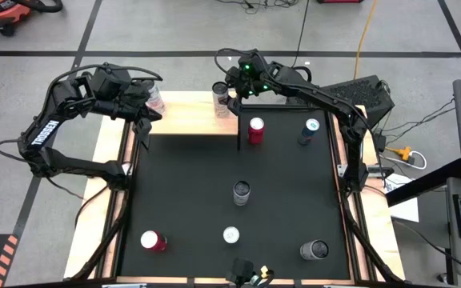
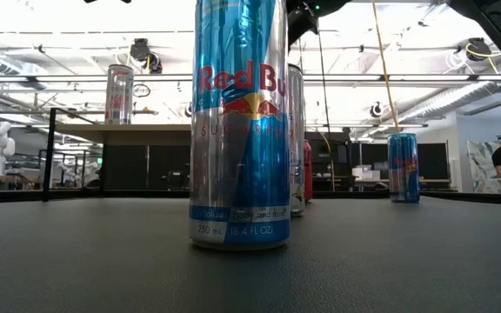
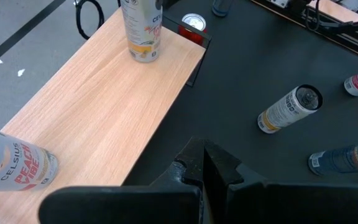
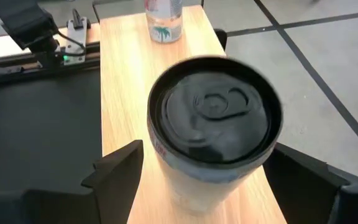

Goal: Place canned beverage on shelf
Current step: Put the right white yellow soda can on the shelf

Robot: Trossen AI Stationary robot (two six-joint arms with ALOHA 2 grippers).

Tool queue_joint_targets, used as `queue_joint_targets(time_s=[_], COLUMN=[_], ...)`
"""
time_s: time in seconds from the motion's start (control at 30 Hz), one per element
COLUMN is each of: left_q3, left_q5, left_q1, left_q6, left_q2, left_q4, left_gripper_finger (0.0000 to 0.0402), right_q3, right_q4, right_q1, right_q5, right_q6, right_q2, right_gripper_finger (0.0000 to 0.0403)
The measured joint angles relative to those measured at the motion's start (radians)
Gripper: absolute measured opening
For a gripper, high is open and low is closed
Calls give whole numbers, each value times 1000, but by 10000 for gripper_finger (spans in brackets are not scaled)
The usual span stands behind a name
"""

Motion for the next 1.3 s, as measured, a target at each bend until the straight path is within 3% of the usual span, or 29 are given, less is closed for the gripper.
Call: queue_joint_targets(time_s=[0.5, 0.9, 1.3], left_q3=[0, 0, 0], left_q5=[0, 0, 0], left_q1=[0, 0, 0], left_q6=[-1, 0, 0], left_q2=[0, 0, 0], left_q4=[0, 0, 0], left_gripper_finger=[1, 1, 1], right_q3=[0, 0, 0], right_q4=[50, 45, 45], right_q1=[0, 0, 0], right_q5=[1, 2, 1], right_q6=[-2, -5, 6], right_q2=[-4, -4, -4], right_gripper_finger=[304, 226, 223])
